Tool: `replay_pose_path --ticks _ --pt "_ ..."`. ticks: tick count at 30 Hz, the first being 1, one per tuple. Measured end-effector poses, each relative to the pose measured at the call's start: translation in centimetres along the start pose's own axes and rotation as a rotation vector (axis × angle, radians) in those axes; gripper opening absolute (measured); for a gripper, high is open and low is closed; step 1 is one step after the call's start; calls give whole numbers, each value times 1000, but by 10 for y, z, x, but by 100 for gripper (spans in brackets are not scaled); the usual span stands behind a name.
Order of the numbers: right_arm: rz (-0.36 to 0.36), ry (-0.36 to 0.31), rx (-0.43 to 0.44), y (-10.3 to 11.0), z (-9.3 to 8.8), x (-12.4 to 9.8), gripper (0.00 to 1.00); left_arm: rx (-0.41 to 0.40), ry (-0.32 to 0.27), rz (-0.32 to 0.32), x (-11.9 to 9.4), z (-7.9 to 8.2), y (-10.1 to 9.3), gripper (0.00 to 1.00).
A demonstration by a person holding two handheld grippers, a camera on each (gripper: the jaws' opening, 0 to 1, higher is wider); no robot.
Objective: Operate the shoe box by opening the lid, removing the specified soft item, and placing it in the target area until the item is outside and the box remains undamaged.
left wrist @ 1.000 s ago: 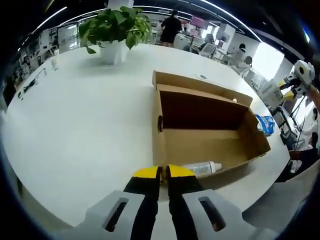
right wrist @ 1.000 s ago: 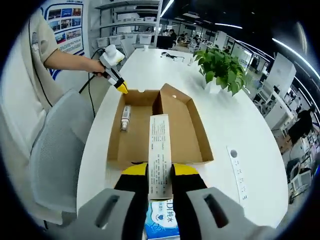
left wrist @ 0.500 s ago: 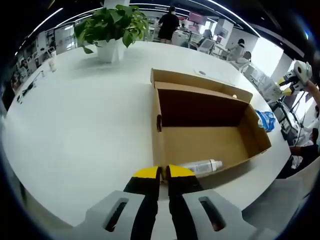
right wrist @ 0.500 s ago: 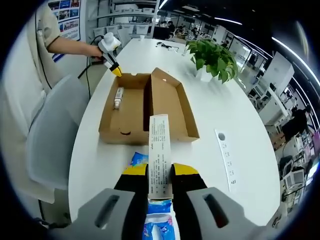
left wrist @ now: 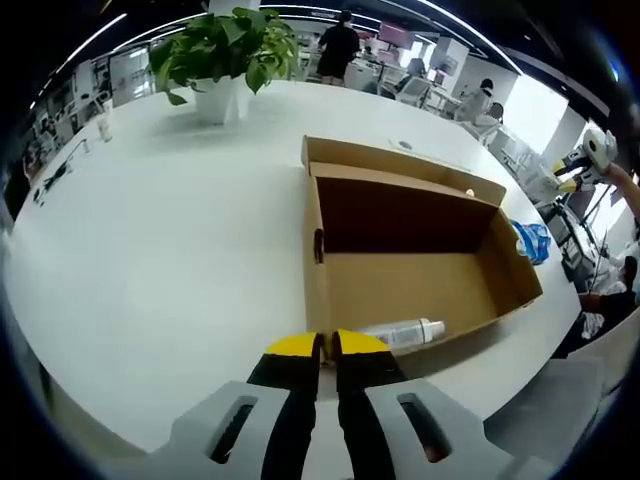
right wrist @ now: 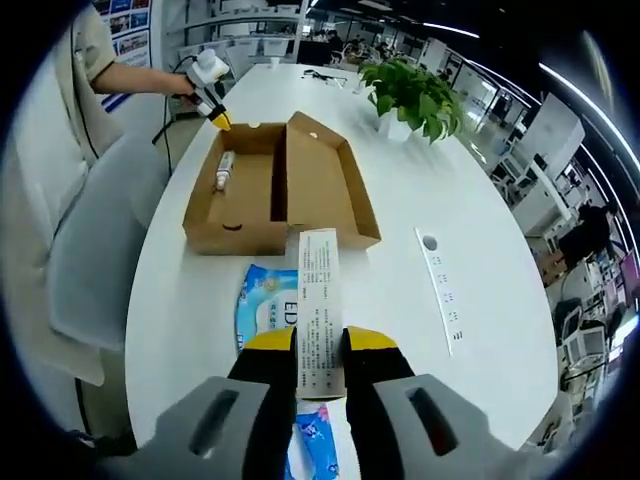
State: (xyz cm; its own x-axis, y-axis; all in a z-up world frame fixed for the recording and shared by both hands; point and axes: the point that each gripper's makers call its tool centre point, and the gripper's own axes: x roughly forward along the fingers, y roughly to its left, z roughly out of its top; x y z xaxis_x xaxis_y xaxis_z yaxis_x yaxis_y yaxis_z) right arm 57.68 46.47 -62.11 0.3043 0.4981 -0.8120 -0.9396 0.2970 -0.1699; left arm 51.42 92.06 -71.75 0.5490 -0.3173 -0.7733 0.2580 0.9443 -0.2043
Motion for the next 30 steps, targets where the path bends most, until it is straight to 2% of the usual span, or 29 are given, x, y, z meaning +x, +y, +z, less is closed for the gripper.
replay_pose_path --ticks 12,30 --pt "-10 64 34 -17 -46 5 14 10 8 0 0 0 0 2" --pt "12 162 82 -20 -101 28 15 32 15 3 1 1 0 2"
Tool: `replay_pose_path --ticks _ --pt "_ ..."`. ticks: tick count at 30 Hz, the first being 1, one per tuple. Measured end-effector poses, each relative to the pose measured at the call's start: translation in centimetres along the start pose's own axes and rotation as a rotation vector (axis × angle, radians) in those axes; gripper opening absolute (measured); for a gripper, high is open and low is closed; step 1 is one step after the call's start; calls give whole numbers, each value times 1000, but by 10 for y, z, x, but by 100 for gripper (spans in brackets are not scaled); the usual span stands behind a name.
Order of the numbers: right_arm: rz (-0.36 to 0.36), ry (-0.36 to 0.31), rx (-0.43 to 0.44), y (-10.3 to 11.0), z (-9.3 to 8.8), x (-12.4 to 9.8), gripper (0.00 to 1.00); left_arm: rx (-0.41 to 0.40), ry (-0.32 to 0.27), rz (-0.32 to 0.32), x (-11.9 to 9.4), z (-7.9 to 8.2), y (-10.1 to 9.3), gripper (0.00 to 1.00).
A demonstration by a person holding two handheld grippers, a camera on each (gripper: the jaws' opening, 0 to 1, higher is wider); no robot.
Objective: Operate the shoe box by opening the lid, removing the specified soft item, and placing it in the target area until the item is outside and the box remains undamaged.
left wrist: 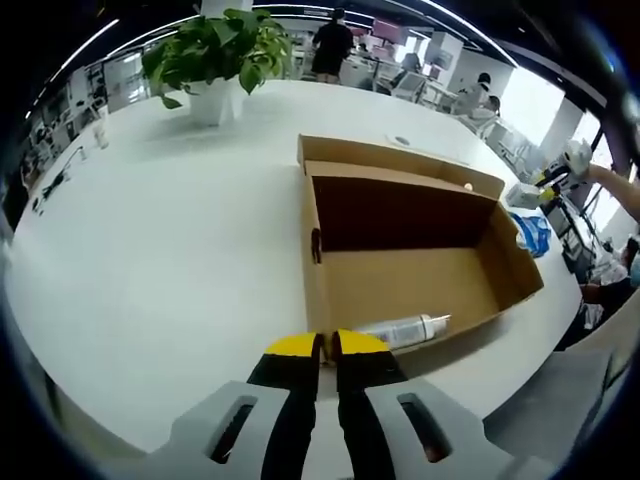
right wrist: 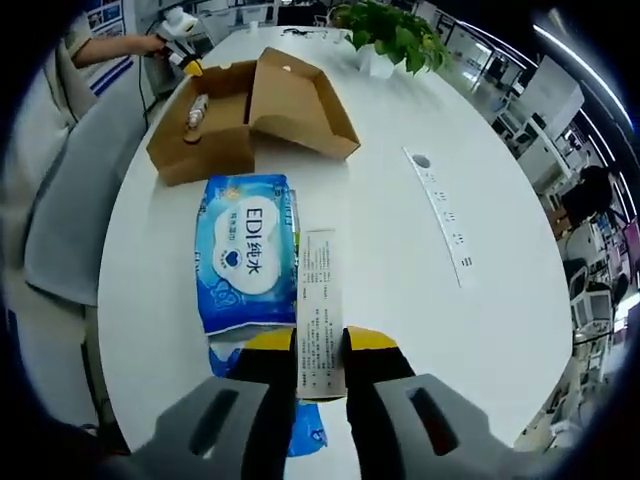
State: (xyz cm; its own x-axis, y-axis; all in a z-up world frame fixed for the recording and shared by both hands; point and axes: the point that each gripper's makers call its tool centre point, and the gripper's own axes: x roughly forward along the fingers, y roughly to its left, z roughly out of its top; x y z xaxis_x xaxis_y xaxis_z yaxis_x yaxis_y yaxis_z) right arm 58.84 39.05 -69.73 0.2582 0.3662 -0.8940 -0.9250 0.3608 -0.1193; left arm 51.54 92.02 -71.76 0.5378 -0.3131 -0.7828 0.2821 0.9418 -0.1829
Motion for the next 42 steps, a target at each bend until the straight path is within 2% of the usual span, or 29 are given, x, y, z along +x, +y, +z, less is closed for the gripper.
replay_pose_path --ticks 17,29,36,37,42 --pt "9 59 34 -14 -41 18 15 4 14 8 1 0 0 2" --pt "13 129 5 -20 -71 20 15 9 22 8 1 0 0 2" --pt "19 193 -65 -20 -88 18 15 6 23 7 2 0 0 2" --pt "21 180 -67 -20 -86 19 15 7 23 7 2 0 0 2" --pt "29 202 -136 -23 -88 18 15 8 25 7 2 0 0 2"
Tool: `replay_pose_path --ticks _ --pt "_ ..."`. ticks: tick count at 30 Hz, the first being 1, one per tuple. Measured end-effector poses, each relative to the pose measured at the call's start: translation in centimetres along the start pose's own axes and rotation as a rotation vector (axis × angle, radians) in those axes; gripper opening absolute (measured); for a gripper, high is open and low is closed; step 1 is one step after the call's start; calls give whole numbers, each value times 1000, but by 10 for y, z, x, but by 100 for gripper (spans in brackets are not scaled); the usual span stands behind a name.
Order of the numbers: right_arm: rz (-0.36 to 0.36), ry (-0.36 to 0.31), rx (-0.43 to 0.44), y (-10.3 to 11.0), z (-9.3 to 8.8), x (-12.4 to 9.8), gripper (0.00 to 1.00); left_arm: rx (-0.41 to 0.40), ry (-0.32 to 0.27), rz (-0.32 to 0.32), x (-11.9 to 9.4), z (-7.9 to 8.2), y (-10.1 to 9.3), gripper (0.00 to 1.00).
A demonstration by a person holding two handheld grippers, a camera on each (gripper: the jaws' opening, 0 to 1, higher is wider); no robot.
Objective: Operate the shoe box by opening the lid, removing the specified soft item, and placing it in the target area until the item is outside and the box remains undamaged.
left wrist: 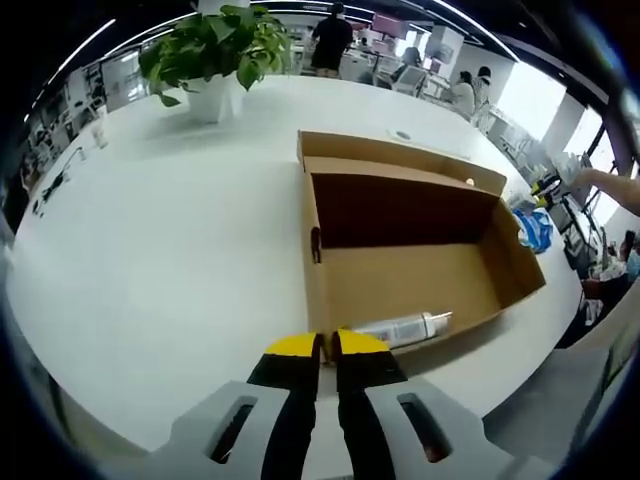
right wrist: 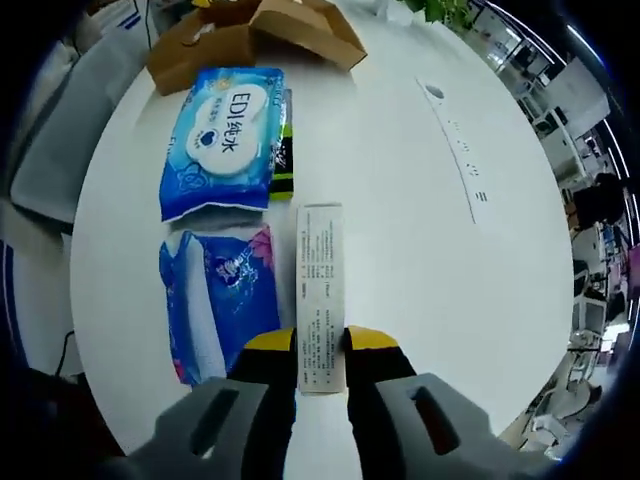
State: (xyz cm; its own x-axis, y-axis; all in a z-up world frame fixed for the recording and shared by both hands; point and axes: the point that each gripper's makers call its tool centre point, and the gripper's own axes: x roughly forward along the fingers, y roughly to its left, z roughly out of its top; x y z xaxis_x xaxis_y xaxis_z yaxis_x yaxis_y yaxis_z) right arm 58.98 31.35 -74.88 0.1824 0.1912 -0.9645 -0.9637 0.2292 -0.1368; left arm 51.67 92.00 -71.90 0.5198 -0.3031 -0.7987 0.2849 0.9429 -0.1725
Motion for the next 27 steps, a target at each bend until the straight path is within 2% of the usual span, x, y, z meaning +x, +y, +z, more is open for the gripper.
replay_pose_path --ticks 8,27 --pt "8 8 -41 -3 0 1 15 4 2 1 0 0 0 2" --pt "-30 14 -18 -9 0 -4 18 42 -1 4 1 0 0 3"
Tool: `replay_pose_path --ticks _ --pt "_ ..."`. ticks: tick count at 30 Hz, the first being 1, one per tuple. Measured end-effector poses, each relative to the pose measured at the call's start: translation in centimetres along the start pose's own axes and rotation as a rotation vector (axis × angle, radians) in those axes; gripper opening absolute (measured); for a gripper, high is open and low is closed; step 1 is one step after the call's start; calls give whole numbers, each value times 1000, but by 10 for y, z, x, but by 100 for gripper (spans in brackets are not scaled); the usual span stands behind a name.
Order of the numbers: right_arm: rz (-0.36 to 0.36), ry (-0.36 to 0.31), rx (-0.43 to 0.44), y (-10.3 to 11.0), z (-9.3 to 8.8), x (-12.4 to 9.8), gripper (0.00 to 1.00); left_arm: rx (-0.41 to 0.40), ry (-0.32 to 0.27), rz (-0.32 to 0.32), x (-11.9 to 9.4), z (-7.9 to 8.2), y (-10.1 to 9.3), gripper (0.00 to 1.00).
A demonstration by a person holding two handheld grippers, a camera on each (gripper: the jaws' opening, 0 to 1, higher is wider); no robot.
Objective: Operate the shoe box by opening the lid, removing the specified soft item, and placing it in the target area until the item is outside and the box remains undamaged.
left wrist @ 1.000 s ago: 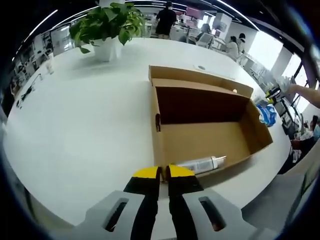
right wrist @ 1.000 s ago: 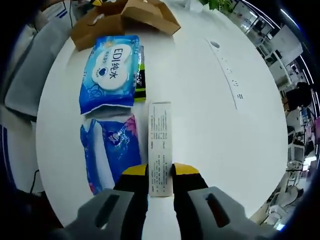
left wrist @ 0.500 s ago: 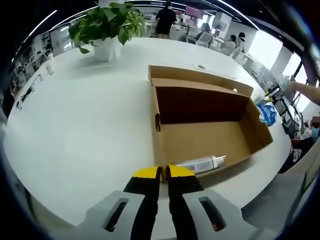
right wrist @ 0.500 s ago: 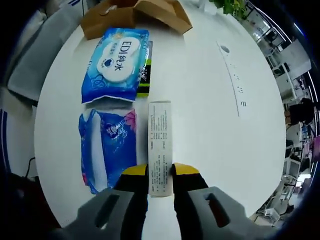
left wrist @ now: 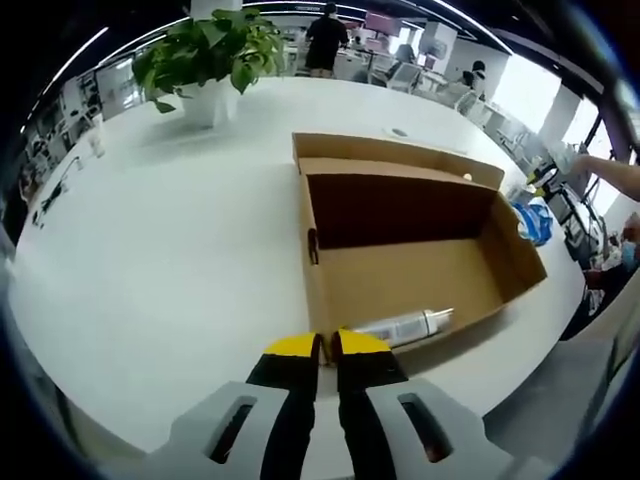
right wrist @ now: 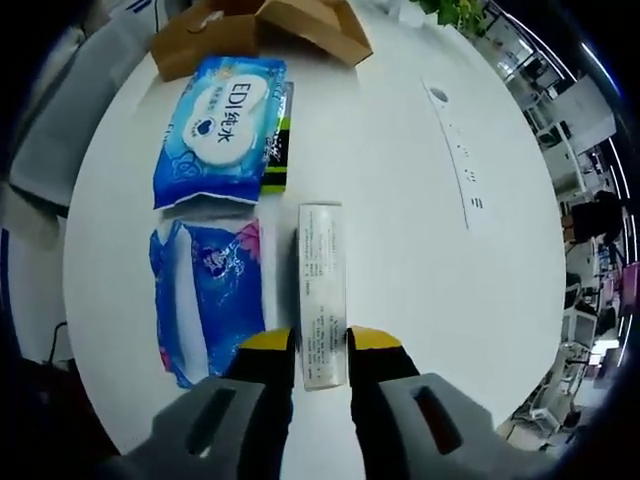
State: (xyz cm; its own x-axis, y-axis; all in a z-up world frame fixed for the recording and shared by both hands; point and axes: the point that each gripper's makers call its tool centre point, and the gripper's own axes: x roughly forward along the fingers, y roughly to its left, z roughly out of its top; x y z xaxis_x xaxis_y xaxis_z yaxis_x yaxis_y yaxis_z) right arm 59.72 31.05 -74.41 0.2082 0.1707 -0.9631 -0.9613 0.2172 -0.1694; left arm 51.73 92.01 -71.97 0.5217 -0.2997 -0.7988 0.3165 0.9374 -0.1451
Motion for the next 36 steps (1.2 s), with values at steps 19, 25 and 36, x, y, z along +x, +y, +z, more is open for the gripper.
replay_pose_path --ticks 19,25,36 --pt "-130 -186 206 20 34 -41 29 158 -33 -6 -3 17 -9 12" --pt "-166 -277 304 32 54 -55 33 198 -51 -31 -7 30 -14 16" --pt "-249 -418 481 62 87 -80 41 373 -1 -141 -7 43 -30 23"
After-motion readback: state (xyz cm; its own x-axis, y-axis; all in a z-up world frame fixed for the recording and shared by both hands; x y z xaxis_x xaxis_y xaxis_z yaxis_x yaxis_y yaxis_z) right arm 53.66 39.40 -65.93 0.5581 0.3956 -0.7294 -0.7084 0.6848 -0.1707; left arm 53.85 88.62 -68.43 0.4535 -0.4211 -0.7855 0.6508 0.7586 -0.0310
